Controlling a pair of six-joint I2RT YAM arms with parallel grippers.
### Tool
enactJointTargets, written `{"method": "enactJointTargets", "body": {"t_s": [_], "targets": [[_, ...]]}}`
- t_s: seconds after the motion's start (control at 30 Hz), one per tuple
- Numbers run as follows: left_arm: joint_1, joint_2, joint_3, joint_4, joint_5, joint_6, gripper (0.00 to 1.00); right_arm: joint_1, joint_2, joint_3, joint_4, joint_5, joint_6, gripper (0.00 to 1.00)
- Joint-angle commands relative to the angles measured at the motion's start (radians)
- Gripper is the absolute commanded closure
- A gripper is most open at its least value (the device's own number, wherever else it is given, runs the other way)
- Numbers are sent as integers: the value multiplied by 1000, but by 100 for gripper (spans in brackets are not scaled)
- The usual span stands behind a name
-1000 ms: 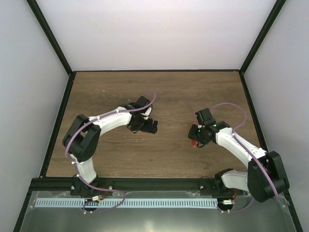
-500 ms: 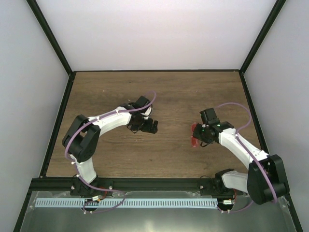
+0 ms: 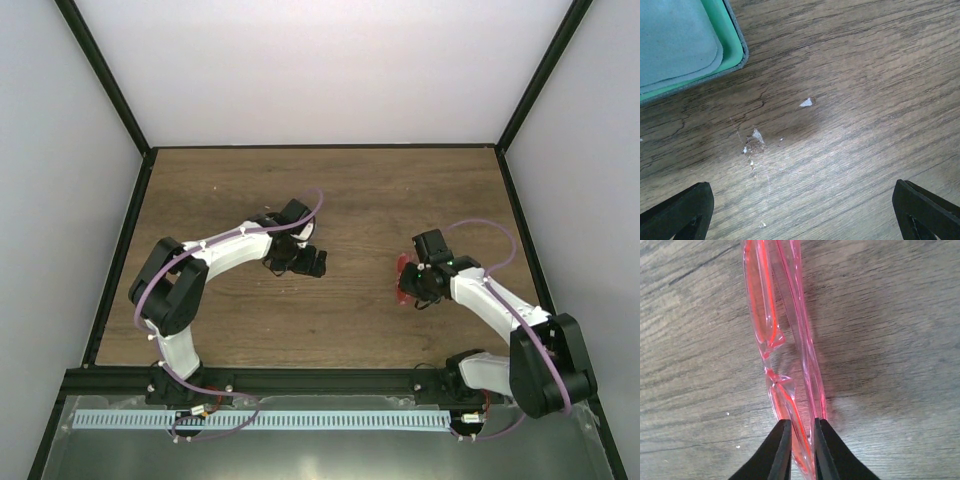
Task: Organize the sunglasses
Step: Adjust the sunglasses at the center of the board.
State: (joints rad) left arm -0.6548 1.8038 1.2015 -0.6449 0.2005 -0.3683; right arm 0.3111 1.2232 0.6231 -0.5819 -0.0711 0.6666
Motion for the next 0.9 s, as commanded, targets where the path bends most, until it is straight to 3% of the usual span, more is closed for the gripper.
{"method": "enactJointTargets", "body": {"t_s": [0.0,0.27,0.47,0.87], "targets": [[4,-8,-11,-3,4,12,0,-10,-2,-3,19,-7,-1,90],[4,-12,-19,-1,0,14,0,-10,-4,3,8,-11,3,99],[4,-12,-25,6,4,11,0,-10,-15,99,-115,68,-11,99],[4,-3,-19,16,10,12,0,70,258,404,-552,476,45,99]]}}
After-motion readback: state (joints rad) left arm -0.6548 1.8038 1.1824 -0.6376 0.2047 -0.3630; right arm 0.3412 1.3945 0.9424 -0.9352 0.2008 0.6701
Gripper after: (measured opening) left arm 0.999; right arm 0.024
